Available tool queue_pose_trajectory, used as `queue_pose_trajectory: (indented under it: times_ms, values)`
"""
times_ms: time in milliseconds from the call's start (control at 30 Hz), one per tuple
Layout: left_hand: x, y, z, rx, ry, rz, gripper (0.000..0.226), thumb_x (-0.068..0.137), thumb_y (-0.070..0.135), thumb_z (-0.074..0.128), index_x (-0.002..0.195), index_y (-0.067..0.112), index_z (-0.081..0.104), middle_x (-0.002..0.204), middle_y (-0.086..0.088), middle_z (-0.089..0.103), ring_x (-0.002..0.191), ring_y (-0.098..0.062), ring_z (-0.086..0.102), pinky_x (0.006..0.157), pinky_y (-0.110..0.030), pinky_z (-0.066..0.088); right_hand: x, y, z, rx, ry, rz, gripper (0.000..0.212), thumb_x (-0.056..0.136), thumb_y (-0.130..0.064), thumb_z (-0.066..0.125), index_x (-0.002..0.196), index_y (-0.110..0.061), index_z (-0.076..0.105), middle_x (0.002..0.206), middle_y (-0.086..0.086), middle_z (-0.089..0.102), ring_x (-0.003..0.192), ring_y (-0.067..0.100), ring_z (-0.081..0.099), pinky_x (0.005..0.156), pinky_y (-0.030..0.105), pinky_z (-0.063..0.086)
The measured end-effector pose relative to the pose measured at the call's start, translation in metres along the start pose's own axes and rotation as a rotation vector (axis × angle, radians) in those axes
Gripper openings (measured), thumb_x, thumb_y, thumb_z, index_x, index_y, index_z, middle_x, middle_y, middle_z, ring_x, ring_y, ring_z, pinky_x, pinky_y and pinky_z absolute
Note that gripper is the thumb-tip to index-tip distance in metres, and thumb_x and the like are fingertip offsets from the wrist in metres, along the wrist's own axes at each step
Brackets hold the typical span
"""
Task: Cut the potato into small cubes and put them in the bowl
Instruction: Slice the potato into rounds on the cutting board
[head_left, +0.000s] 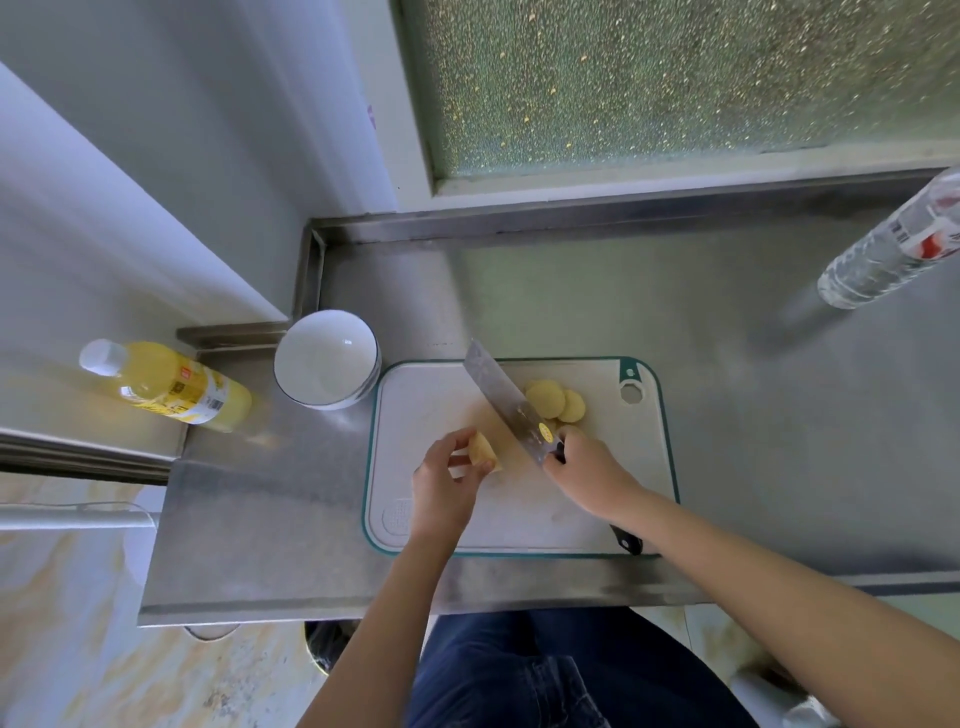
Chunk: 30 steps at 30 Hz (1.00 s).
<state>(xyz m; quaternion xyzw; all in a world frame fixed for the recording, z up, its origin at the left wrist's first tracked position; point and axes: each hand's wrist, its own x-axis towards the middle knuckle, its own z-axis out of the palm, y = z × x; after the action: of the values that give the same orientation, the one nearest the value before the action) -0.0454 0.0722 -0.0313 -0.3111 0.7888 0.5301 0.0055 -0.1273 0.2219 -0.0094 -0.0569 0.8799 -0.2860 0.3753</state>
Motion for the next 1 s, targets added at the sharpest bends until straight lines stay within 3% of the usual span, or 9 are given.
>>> queue_pose_trajectory:
  times_ms: [167, 333, 433, 600, 667, 800, 867, 933, 1000]
  values:
    - [-0.002, 0.004, -0.003, 0.027, -0.009, 0.003, 0.037, 0.08, 0.017, 0.071, 0.115, 0.021, 0.058, 0.11, 0.006, 0.059, 0.089, -0.004, 0.058, 0.063, -0.004, 0.045, 0.002, -0.004, -0.011, -0.035, -0.081, -0.011, 0.028, 0.094, -0.023, 0.046, 0.068, -0.017, 0.039, 0.064, 0.0, 0.044, 0.058, 0.013, 0.041, 0.051, 0.024, 0.028]
    - [-0.001, 0.009, -0.002, 0.12, 0.029, -0.066, 0.036, 0.075, 0.035, 0.074, 0.098, 0.019, 0.051, 0.093, 0.003, 0.059, 0.077, -0.006, 0.056, 0.059, -0.013, 0.042, 0.0, -0.007, -0.019, -0.1, -0.081, -0.047, 0.038, 0.095, -0.02, 0.045, 0.059, -0.016, 0.031, 0.057, 0.0, 0.038, 0.052, 0.012, 0.034, 0.047, 0.023, 0.022]
    - [-0.001, 0.009, 0.0, 0.157, 0.039, -0.132, 0.04, 0.077, 0.044, 0.069, 0.099, 0.017, 0.05, 0.079, 0.0, 0.059, 0.071, -0.01, 0.056, 0.059, -0.021, 0.045, -0.003, -0.008, -0.023, -0.129, -0.078, -0.061, 0.04, 0.095, -0.019, 0.045, 0.058, -0.016, 0.03, 0.056, 0.0, 0.037, 0.051, 0.012, 0.033, 0.046, 0.023, 0.021]
    - [-0.003, 0.005, 0.005, 0.14, 0.026, -0.159, 0.042, 0.085, 0.04, 0.061, 0.12, 0.019, 0.049, 0.078, -0.006, 0.061, 0.071, -0.019, 0.061, 0.064, -0.026, 0.051, -0.006, -0.009, -0.027, -0.16, -0.093, -0.053, 0.039, 0.095, -0.018, 0.044, 0.059, -0.015, 0.03, 0.057, 0.001, 0.037, 0.051, 0.012, 0.033, 0.047, 0.024, 0.023]
    - [-0.005, 0.006, 0.006, 0.101, 0.048, -0.147, 0.044, 0.087, 0.036, 0.059, 0.127, 0.02, 0.047, 0.084, -0.005, 0.061, 0.072, -0.018, 0.06, 0.066, -0.027, 0.052, -0.006, -0.008, -0.027, -0.161, -0.097, -0.05, 0.038, 0.095, -0.018, 0.044, 0.06, -0.016, 0.031, 0.058, 0.0, 0.037, 0.052, 0.012, 0.034, 0.047, 0.023, 0.023]
    - [-0.007, 0.009, 0.007, 0.034, 0.115, -0.107, 0.044, 0.088, 0.028, 0.061, 0.128, 0.017, 0.05, 0.119, 0.001, 0.053, 0.075, -0.009, 0.057, 0.073, -0.031, 0.053, -0.008, -0.011, -0.03, -0.161, -0.102, -0.05, 0.038, 0.096, -0.02, 0.043, 0.06, -0.016, 0.032, 0.058, 0.001, 0.038, 0.051, 0.012, 0.036, 0.046, 0.022, 0.026]
    - [-0.008, 0.008, 0.008, 0.011, 0.099, -0.101, 0.043, 0.087, 0.028, 0.063, 0.127, 0.018, 0.051, 0.119, 0.004, 0.054, 0.076, -0.009, 0.059, 0.071, -0.033, 0.057, -0.012, -0.014, -0.034, -0.153, -0.117, -0.055, 0.037, 0.096, -0.022, 0.043, 0.06, -0.015, 0.035, 0.058, 0.001, 0.039, 0.05, 0.013, 0.037, 0.043, 0.021, 0.03]
    - [-0.008, 0.007, 0.009, -0.014, 0.089, -0.11, 0.041, 0.087, 0.025, 0.064, 0.125, 0.017, 0.052, 0.113, 0.004, 0.055, 0.075, -0.012, 0.061, 0.061, -0.022, 0.056, -0.014, -0.016, -0.038, -0.158, -0.114, -0.077, 0.033, 0.096, -0.024, 0.042, 0.064, -0.014, 0.039, 0.059, 0.0, 0.042, 0.052, 0.015, 0.041, 0.04, 0.019, 0.032]
    - [-0.006, 0.006, 0.011, -0.06, 0.11, -0.137, 0.039, 0.085, 0.022, 0.066, 0.12, 0.015, 0.053, 0.109, 0.002, 0.056, 0.075, -0.017, 0.063, 0.062, -0.022, 0.055, -0.016, -0.017, -0.041, -0.177, -0.095, -0.11, 0.024, 0.096, -0.027, 0.042, 0.078, -0.012, 0.046, 0.064, -0.001, 0.046, 0.059, 0.018, 0.046, 0.044, 0.021, 0.034]
